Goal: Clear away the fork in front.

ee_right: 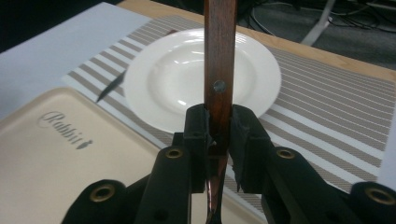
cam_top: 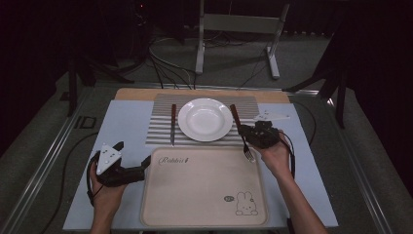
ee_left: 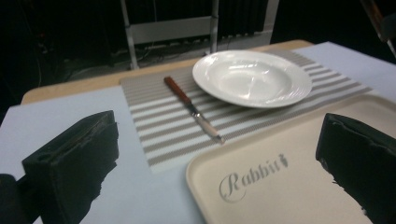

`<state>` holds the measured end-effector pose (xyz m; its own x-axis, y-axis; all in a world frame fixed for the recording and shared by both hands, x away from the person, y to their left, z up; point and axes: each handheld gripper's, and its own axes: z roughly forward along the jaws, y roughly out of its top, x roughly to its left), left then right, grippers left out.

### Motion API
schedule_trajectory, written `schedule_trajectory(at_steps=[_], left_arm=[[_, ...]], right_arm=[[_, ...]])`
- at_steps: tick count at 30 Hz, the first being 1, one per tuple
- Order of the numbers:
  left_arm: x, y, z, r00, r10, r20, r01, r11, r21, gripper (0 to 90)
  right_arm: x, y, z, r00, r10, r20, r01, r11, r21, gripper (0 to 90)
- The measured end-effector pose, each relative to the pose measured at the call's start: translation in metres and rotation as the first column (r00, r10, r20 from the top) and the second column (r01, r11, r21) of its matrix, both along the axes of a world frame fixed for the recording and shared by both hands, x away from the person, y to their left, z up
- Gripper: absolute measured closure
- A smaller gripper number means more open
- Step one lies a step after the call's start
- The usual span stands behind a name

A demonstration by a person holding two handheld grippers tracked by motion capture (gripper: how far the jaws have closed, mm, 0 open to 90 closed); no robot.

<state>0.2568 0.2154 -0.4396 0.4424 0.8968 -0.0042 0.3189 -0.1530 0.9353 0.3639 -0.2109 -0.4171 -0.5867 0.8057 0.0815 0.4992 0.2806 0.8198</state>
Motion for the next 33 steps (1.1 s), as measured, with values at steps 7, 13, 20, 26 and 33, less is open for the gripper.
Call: schedule_trajectory(at_steps=[7, 13, 20, 26, 33], left_arm=[[0.007, -0.007, 0.007, 0.9996, -0.023, -0.015, 0.022, 0.9990, -0.039, 0.0], [0.014, -0.020, 0.011, 0.9983, -0.036, -0.045, 0.035, 0.9991, -0.024, 0.0], [0.021, -0.035, 0.020, 0.9972, -0.062, -0.040, 0.061, 0.9973, -0.041, 0.0], [0.027, -0.050, 0.024, 0.9948, -0.090, -0.048, 0.088, 0.9956, -0.032, 0.0], [0.036, -0.067, 0.030, 0.9925, -0.110, -0.053, 0.108, 0.9933, -0.040, 1.2]], right_arm=[[-0.013, 0.003, -0.002, 0.9998, 0.008, 0.016, -0.009, 0.999, 0.047, 77.9], [-0.017, 0.007, -0.003, 0.9996, 0.022, 0.017, -0.023, 0.998, 0.063, 77.9], [-0.021, 0.013, -0.005, 0.9992, 0.039, 0.009, -0.040, 0.994, 0.104, 77.9], [-0.028, 0.022, -0.003, 0.9980, 0.056, 0.030, -0.059, 0.992, 0.109, 77.9], [-0.035, 0.034, -0.005, 0.9955, 0.084, 0.044, -0.089, 0.991, 0.102, 77.8]])
